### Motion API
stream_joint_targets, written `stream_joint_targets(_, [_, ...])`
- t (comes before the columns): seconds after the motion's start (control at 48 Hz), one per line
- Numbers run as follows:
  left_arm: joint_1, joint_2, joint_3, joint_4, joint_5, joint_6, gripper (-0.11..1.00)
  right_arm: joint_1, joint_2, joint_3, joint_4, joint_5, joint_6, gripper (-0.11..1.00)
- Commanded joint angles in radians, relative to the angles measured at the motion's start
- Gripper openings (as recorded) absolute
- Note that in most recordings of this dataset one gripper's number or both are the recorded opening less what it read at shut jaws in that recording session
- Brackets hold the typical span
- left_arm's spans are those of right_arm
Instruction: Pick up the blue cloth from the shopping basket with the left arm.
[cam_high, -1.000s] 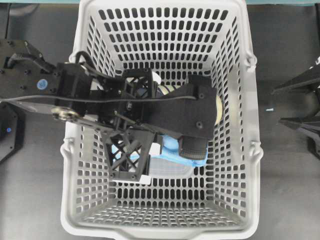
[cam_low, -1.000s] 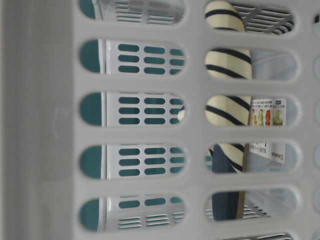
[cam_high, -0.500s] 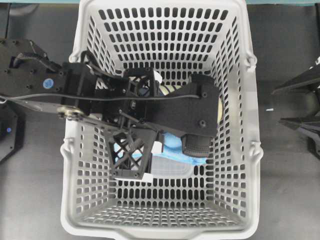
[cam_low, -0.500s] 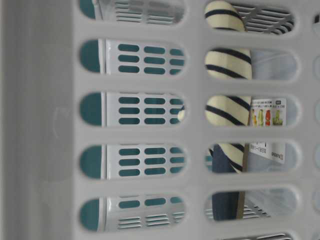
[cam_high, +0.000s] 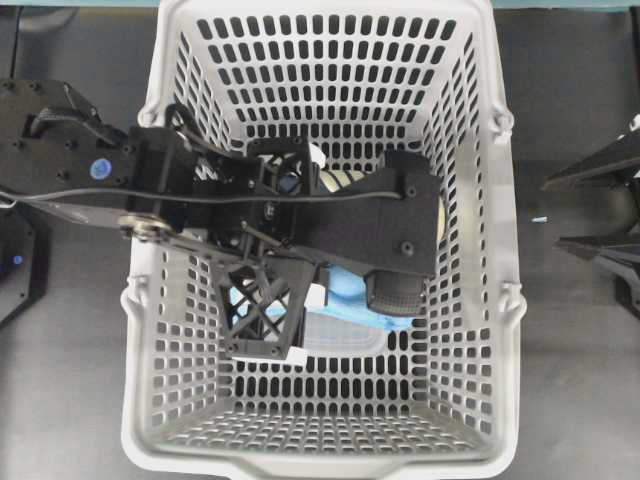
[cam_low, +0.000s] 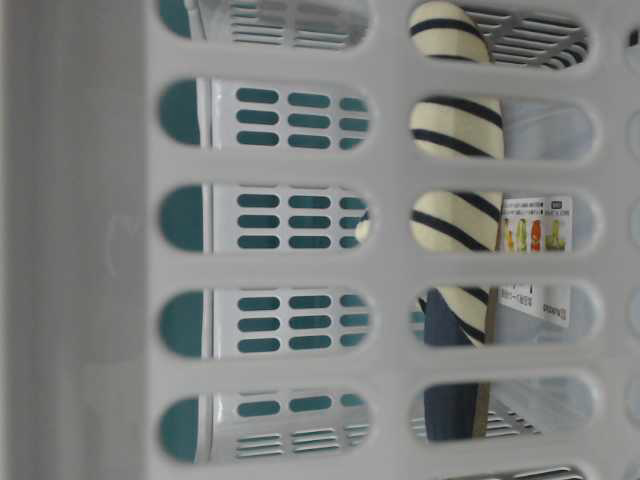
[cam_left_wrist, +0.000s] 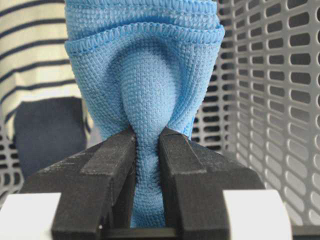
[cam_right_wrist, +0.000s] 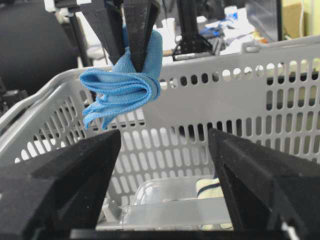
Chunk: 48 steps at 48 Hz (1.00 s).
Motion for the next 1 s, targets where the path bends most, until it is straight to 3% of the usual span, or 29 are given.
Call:
stream_joint_targets(0.0, [-0.002, -0.012, -0.025, 0.005, -0.003, 0.0, 0.12, 0.003, 0.005, -0.006, 0.003, -0.005, 0.0, 0.69])
stream_joint_targets(0.979, [-0.002, -0.006, -0.025, 0.005, -0.003, 0.002, 0.12, 0.003, -0.002, 0.003, 0.003, 0.017, 0.003, 0.69])
